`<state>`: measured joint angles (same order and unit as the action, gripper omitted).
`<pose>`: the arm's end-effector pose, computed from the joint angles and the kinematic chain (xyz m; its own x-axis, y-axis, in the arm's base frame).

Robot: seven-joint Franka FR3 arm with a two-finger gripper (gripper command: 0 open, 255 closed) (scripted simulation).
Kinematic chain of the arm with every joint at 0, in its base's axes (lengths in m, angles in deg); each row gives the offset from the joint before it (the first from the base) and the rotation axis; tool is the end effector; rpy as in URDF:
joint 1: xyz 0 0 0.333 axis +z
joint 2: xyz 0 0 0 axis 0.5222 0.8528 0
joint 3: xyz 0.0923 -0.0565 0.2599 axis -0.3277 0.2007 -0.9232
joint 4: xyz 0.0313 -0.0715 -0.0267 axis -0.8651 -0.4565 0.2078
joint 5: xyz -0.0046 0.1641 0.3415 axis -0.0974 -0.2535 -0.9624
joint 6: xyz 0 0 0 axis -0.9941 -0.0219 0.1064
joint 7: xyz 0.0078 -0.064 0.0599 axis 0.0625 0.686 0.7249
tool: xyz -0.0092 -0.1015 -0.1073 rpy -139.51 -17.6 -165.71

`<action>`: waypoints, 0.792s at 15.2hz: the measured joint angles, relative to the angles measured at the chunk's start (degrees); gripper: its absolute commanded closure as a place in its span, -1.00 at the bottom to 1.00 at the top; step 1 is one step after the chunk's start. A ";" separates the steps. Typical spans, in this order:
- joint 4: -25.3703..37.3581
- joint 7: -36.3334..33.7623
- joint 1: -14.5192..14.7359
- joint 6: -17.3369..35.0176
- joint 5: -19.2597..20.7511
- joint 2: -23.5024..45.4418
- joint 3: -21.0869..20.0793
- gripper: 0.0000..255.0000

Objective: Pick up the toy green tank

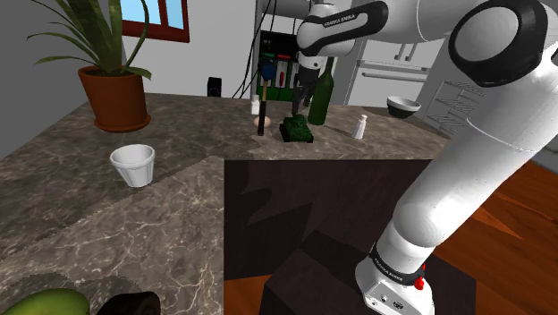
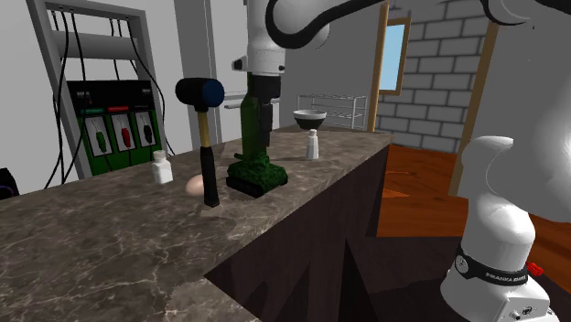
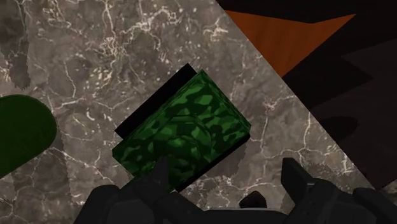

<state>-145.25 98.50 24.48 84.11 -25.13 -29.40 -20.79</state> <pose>0.4933 -0.1747 0.4378 0.9900 0.1285 0.0573 0.1269 -0.9914 0.0320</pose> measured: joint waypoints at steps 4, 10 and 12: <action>4.17 3.09 -1.26 2.08 -1.82 6.62 1.77 -1.00; 1.90 3.51 -1.37 6.36 -2.43 8.72 1.85 -1.00; 1.27 3.60 -1.41 7.12 -2.47 8.86 1.89 1.00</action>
<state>-143.98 102.11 23.07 91.23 -27.60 -20.54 -18.90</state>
